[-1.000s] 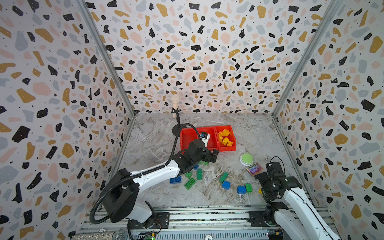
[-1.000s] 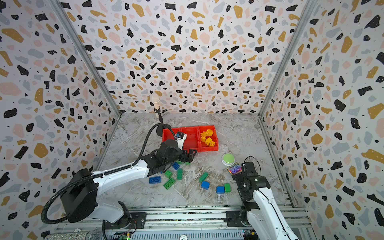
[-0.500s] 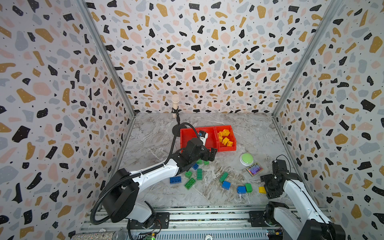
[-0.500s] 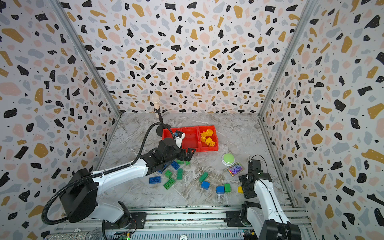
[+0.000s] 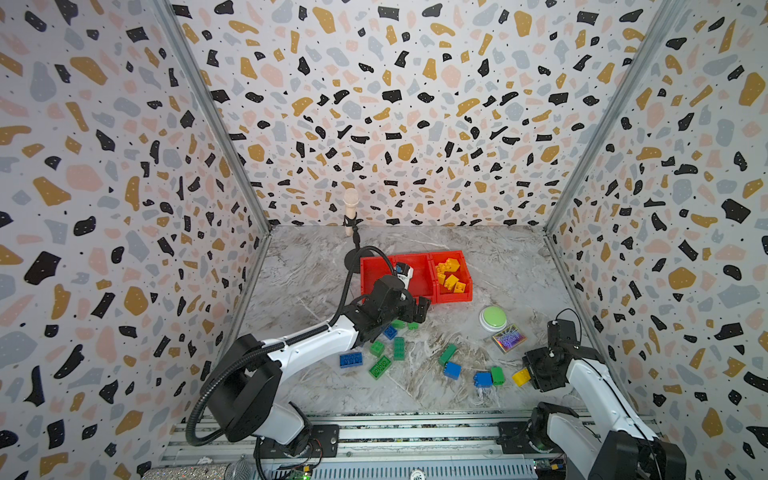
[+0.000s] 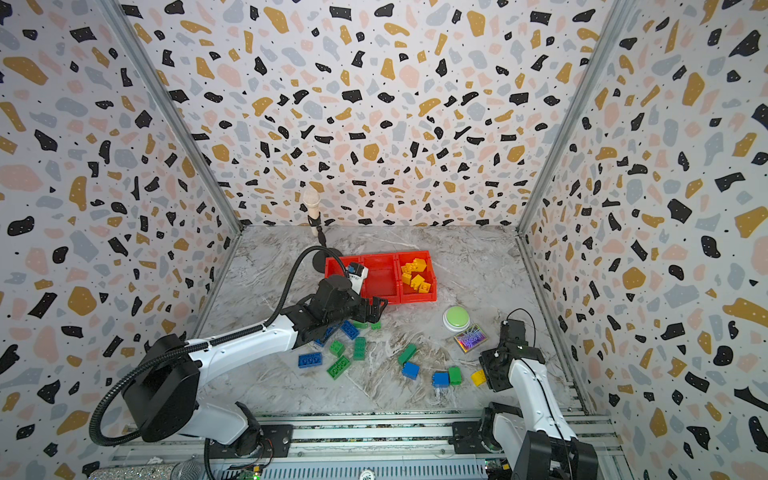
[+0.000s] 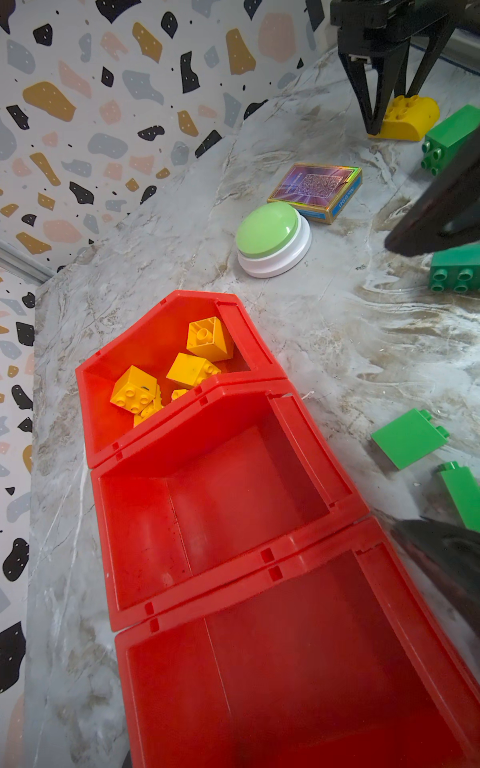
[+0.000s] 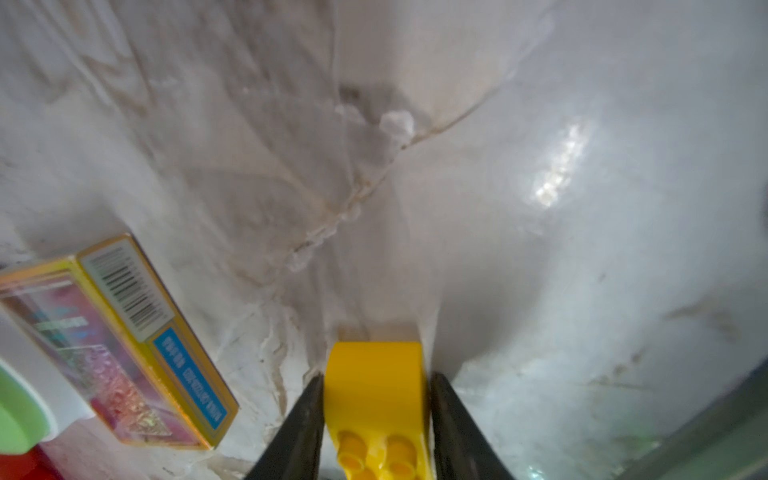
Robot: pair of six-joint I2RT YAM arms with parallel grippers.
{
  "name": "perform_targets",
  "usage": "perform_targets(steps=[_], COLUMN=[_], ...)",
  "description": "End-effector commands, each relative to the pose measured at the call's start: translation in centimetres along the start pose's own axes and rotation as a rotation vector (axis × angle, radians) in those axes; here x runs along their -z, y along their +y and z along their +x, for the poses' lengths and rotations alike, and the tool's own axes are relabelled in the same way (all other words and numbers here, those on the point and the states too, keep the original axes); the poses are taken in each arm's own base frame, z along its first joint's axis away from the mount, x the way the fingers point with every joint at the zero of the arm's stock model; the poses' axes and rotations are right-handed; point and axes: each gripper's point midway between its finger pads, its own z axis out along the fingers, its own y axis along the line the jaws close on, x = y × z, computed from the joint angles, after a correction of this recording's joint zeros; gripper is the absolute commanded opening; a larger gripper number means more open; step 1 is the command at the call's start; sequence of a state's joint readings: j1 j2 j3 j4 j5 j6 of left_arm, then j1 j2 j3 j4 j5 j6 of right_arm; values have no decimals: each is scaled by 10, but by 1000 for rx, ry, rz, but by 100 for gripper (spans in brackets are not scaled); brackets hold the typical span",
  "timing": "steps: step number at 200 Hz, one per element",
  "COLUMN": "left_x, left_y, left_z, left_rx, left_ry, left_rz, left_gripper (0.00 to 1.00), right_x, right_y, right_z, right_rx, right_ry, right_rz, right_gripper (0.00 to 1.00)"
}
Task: Sort the legos into containers by color
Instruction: 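Move the right gripper to the rounded yellow brick and grasp it, then lift the rounded yellow brick and drop it into the yellow-brick bin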
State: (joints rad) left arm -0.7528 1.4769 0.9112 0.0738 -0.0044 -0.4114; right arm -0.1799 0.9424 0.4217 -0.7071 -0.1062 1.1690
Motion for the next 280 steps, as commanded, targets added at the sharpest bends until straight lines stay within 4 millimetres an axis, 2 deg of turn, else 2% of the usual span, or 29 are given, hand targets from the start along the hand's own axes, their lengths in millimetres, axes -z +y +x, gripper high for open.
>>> perform_targets(steps=[1, 33, 54, 62, 122, 161, 186, 204, 220, 239, 263, 280], left_x=[0, 1, 2, 3, 15, 24, 28, 30, 31, 33, 33, 31], left_y=[-5, -5, -6, -6, 1, 7, 10, 10, 10, 10, 8, 6], left_z=[-14, -14, -12, -11, -4, 4, 8, 7, 5, 3, -2, -7], left_rx=[8, 15, 22, 25, 57, 81, 88, 85, 80, 69, 50, 28], left_ry=[-31, -33, -33, -34, -51, -59, -59, -63, -66, -68, -72, -68], left_rz=[22, 27, 34, 36, 21, 9, 5, 2, -3, -5, -6, -9], left_gripper=[100, 100, 100, 100, 100, 100, 100, 100, 100, 100, 100, 100], right_x=[-7, -1, 3, 3, 7, 1, -8, -5, 9, 33, 62, 76], right_y=[-11, -8, -5, -3, 4, 2, -5, -3, 10, 37, 82, 120], right_z=[5, 1, -2, -2, 6, 18, 24, 23, 18, 12, 12, 15], right_rx=[48, 104, 145, 161, 253, 283, 287, 301, 325, 359, 381, 388], right_ry=[24, 9, 1, 2, 35, 63, 87, 82, 56, 23, 8, 2], right_rz=[34, 44, 43, 37, 57, 71, 93, 88, 62, -10, -136, -243], right_gripper=[37, 36, 52, 55, 58, 55, 41, 30, 29, 29, 29, 30])
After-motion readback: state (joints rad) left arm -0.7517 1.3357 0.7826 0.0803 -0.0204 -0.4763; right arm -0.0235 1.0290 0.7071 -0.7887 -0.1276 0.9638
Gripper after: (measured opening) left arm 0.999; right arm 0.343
